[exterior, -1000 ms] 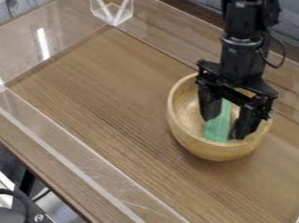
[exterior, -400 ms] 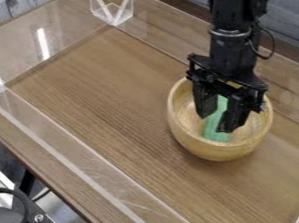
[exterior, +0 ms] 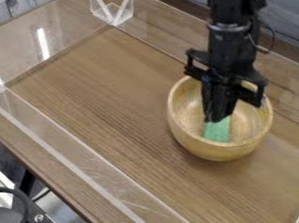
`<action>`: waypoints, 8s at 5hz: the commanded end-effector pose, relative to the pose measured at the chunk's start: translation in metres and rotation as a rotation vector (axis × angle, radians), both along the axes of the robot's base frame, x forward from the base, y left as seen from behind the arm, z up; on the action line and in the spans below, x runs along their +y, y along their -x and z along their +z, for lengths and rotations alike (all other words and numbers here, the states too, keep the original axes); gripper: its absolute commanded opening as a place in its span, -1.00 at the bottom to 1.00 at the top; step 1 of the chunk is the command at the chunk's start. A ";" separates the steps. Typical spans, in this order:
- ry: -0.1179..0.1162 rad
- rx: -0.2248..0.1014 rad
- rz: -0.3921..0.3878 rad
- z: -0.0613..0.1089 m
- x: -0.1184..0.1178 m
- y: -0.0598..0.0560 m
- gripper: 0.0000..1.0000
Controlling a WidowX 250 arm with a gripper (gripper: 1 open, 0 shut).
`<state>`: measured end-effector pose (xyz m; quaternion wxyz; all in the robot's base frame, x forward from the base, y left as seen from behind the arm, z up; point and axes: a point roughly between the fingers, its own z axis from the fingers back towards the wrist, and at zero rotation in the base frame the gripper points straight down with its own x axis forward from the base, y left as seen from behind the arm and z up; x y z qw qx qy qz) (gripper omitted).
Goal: Remove the green block from inside the brown bowl and put it on the table
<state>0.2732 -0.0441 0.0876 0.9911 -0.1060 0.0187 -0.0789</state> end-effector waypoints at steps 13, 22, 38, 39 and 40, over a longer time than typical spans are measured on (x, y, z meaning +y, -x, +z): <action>0.136 -0.041 0.195 -0.042 0.096 0.019 1.00; 0.073 -0.112 0.266 -0.048 0.002 -0.017 1.00; -0.033 -0.171 0.332 -0.040 -0.015 -0.074 1.00; -0.046 -0.193 0.325 -0.029 -0.018 -0.070 1.00; -0.045 -0.193 0.292 -0.024 -0.015 -0.071 -1.00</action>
